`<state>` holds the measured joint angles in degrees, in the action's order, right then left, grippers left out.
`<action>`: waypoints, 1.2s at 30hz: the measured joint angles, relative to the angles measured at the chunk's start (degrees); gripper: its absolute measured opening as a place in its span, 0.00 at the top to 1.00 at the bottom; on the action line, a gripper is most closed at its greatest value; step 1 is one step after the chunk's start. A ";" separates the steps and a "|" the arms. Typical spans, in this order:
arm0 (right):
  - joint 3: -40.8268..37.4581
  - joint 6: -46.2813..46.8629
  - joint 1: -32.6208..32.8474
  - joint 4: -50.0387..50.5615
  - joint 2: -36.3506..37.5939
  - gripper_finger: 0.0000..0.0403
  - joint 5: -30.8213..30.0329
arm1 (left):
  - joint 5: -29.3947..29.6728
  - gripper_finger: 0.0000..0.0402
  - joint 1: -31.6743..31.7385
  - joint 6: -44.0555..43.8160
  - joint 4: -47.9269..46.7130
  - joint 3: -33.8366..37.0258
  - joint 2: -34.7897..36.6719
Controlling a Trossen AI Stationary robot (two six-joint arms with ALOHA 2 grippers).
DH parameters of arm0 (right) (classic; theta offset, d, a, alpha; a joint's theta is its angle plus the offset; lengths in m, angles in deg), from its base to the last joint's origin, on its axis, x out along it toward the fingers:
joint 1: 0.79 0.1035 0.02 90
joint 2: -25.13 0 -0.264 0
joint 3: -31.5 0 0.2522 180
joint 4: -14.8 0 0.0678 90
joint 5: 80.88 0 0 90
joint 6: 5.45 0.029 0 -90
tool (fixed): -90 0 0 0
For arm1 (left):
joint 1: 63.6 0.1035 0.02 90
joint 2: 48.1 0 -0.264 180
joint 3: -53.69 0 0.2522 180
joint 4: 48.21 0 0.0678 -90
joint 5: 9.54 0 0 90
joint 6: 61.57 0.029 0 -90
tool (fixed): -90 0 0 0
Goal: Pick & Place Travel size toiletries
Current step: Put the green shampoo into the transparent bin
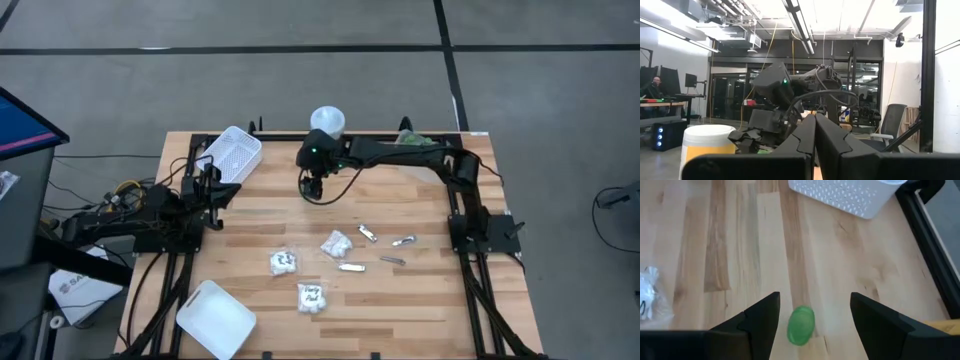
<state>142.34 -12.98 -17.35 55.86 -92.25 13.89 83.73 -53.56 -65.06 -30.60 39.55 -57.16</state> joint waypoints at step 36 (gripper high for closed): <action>-1.95 1.07 0.44 -1.71 -3.61 0.53 -0.28 | 0.02 1.00 -0.01 -0.02 0.20 0.01 -0.85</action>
<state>140.39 -11.91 -16.91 54.15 -95.86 13.61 83.75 -53.58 -65.08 -30.40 39.56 -58.01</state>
